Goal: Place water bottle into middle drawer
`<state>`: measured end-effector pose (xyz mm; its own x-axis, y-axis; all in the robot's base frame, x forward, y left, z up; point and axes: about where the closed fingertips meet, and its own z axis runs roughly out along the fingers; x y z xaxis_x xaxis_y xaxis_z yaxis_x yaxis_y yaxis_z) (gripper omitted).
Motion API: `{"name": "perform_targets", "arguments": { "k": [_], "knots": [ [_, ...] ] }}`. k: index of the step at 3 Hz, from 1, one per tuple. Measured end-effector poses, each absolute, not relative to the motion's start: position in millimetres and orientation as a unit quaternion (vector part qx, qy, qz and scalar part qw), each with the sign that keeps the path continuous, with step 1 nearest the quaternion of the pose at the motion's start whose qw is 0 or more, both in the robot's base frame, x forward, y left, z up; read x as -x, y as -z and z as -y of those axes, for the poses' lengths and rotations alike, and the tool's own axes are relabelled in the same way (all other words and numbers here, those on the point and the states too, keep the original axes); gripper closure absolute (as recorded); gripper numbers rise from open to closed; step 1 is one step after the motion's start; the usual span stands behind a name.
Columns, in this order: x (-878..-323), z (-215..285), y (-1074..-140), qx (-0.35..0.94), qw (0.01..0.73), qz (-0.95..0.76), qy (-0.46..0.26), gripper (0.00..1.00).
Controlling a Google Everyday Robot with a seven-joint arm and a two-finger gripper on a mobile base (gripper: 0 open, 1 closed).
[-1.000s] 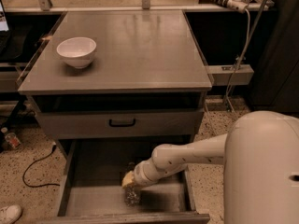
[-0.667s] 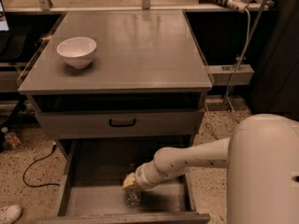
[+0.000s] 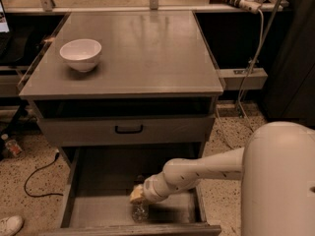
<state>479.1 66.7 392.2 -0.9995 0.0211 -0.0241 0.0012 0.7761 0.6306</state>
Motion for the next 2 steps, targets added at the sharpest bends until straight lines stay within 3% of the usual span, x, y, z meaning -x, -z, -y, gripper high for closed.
{"name": "perform_targets", "arguments": {
  "k": [2],
  "knots": [
    [-479.1, -66.8, -392.2, -0.006, 0.015, -0.942, -0.335, 0.37]
  ]
}}
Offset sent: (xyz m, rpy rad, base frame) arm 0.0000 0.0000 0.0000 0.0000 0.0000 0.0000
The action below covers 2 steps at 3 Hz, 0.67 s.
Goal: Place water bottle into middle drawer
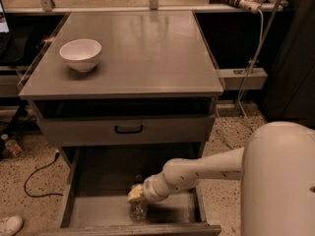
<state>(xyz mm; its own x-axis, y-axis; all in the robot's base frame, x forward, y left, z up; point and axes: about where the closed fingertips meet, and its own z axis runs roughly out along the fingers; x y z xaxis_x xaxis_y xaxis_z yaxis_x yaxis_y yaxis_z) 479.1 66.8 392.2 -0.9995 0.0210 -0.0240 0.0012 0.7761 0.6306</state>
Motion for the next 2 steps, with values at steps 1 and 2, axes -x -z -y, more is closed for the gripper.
{"name": "perform_targets", "arguments": {
  "k": [1, 2],
  "knots": [
    [-479.1, -66.8, -392.1, -0.006, 0.015, -0.942, -0.335, 0.14],
    [-479.1, -66.9, -392.1, -0.006, 0.015, -0.942, -0.335, 0.0]
  ]
}}
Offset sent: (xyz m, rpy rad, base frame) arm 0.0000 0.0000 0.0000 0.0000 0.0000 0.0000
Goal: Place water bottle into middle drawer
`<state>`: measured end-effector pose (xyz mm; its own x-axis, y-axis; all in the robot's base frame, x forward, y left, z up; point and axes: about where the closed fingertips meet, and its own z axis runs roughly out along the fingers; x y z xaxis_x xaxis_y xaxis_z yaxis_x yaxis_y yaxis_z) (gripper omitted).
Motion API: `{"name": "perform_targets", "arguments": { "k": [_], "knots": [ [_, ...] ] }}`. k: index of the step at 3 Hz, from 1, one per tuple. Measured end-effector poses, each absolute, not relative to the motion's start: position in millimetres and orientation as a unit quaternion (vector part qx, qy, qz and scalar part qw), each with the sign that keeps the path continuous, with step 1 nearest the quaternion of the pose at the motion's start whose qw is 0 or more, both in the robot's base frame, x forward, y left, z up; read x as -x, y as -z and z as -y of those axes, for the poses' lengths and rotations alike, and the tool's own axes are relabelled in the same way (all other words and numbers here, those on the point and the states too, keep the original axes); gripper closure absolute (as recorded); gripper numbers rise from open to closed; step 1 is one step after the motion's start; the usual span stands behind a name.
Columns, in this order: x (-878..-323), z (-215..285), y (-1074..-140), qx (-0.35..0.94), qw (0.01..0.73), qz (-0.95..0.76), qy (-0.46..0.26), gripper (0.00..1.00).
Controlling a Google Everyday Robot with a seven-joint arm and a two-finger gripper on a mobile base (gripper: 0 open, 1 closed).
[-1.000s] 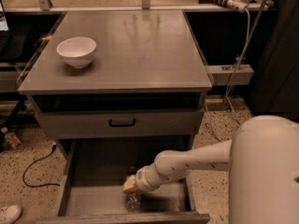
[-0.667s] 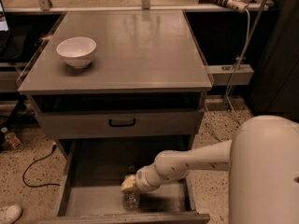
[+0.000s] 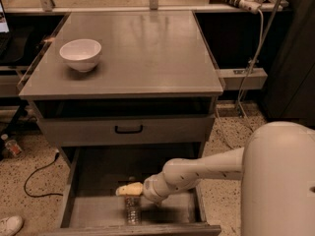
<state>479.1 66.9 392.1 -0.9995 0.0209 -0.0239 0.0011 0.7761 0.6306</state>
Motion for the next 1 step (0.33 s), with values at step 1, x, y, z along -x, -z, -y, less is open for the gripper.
{"name": "perform_targets", "arguments": {
  "k": [1],
  "knots": [
    [-479.1, -66.9, -392.1, -0.006, 0.015, -0.942, -0.335, 0.0]
  ]
}}
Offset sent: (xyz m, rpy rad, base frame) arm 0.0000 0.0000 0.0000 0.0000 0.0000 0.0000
